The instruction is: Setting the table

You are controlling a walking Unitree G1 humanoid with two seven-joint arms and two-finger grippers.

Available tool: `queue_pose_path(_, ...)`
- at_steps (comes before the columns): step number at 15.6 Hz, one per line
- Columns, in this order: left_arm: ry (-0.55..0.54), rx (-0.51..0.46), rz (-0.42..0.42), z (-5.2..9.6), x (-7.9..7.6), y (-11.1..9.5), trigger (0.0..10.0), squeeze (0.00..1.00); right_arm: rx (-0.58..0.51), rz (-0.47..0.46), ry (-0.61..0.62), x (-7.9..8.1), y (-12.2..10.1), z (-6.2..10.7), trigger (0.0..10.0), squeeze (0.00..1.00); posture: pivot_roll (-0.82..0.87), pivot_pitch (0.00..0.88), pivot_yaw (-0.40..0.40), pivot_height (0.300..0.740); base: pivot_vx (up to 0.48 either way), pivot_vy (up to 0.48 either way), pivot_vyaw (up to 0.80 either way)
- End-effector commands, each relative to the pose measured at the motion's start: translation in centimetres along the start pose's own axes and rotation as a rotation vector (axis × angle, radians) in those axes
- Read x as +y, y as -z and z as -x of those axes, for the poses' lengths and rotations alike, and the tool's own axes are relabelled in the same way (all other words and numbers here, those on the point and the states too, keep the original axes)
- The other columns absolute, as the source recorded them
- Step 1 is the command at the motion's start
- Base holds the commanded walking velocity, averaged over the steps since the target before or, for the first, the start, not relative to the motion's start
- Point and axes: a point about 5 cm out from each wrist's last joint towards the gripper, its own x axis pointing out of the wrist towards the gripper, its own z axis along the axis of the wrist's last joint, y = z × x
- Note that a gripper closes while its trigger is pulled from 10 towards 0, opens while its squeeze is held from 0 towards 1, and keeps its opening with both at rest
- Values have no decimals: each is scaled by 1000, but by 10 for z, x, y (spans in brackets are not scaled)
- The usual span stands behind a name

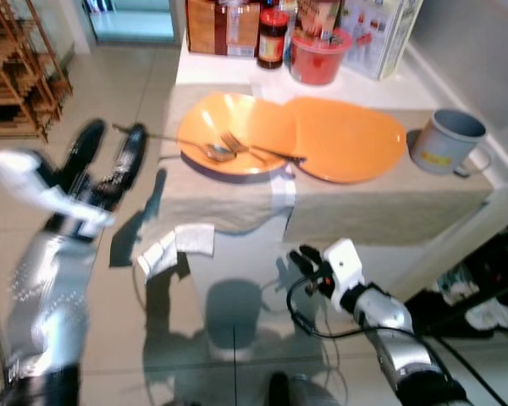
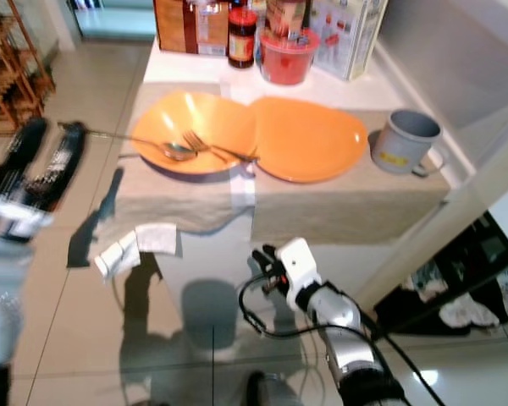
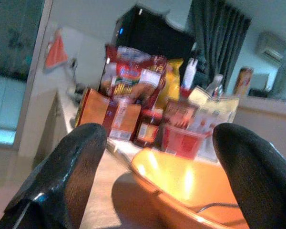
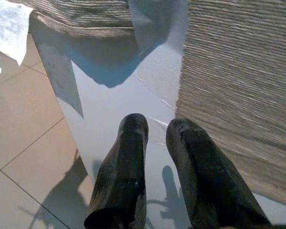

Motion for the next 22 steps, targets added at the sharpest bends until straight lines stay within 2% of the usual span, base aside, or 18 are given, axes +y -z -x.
queue_pose_path(1,-3,13,-44,-4,1,4,10000,0,-8,-5,10,-2,1,4,10000,0,-49,77,-35,740,0,0,0)
queue_pose_path(2,-28,10,-70,-9,7,3,10000,0,-9,-1,12,-2,1,4,10000,0,-53,78,-31,740,0,0,0)
queue_pose_path(4,-34,8,-83,-10,9,1,10000,0,-11,-2,19,-2,1,5,10000,0,-56,78,-27,740,0,0,0)
queue_pose_path(7,-38,-2,-104,0,10,-1,10000,0,-13,-9,24,-2,1,6,10000,0,-50,80,-27,740,0,0,0)
queue_pose_path(8,-63,-14,-110,4,12,-4,10000,0,-13,-10,23,-2,1,6,10000,0,-49,82,-26,740,0,0,0)
queue_pose_path(10,-189,-59,-99,15,29,-10,10000,0,-13,-11,21,-2,1,6,10000,0,-47,85,-29,740,0,0,0)
queue_pose_path(12,-284,-65,-71,22,42,-5,10000,0,-12,-10,20,-2,1,7,10000,0,-48,87,-31,740,0,0,0)
queue_pose_path(13,-291,-66,-60,22,43,-3,10000,0,-12,-10,19,-2,1,7,10000,0,-48,86,-33,740,0,0,0)
queue_pose_path(16,-224,-63,-8,6,36,6,10000,0,-12,-6,15,-2,1,7,10000,0,-52,87,-34,740,0,0,0)
queue_pose_path(19,-110,7,42,-4,21,29,10000,0,-14,0,19,-2,0,8,10000,0,-66,89,-34,740,0,0,0)
queue_pose_path(22,-95,19,33,-10,20,33,10000,0,-15,1,21,-2,0,9,10000,0,-68,92,-34,740,0,0,0)
